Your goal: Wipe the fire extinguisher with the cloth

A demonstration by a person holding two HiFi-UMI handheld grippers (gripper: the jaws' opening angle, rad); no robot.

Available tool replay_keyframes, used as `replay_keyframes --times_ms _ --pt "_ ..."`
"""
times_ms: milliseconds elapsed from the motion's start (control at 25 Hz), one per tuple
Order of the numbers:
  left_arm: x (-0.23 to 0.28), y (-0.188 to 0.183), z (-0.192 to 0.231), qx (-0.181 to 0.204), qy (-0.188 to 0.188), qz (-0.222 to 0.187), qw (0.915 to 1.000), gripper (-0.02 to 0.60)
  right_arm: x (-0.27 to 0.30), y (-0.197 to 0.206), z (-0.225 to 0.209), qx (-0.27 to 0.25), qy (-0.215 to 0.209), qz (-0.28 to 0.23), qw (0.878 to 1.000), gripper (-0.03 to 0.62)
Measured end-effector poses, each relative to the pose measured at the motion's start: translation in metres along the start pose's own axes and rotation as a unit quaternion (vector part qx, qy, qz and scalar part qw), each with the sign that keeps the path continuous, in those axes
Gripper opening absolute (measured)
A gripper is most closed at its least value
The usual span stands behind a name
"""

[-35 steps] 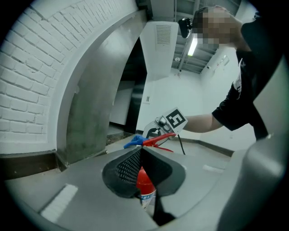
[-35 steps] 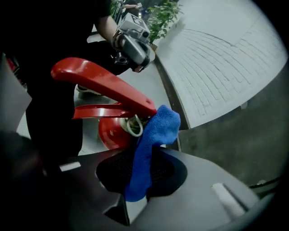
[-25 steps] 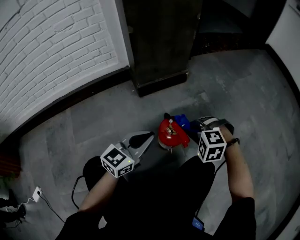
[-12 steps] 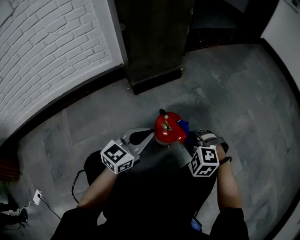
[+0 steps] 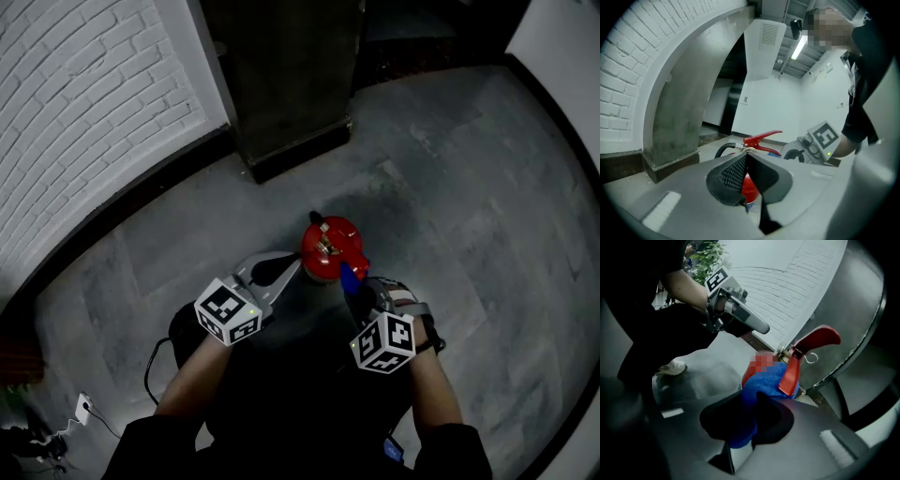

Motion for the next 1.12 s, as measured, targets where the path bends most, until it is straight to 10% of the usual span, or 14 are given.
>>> replay_keyframes --times_ms 360,640,920,1120 --pt "-0.013 0.007 0.01 -0.007 0.003 -0.014 0.9999 0.002 0.005 -0.03 0.013 0.232 -0.004 -0.075 0.97 0.061" --pt "-0.033 0.008 0.017 -0.023 -0.004 -0.029 0.9993 0.002 0.013 -0.051 -0.002 0.461 -0.062 -0.169 0.869 0.061" --pt "-0.051 0.009 0.025 -0.022 -0.021 -0.038 0.9988 0.002 0.025 -0.064 -0.006 0.538 -0.053 -0.21 0.815 0.061" --pt "-0.063 0.011 0.028 -0.025 -0.031 -0.039 0.9984 0.002 0.03 -0.069 -0.01 0.611 -0.052 -0.255 0.748 0.061"
Point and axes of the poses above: the fingertips, and each gripper's own axes: x forward along the fingers, z to its left, y out of its underside, the point moved 7 cm from there along -x, backward along the fingers, and after that the axes turned 8 degrees about x, right-handed, at the moved point
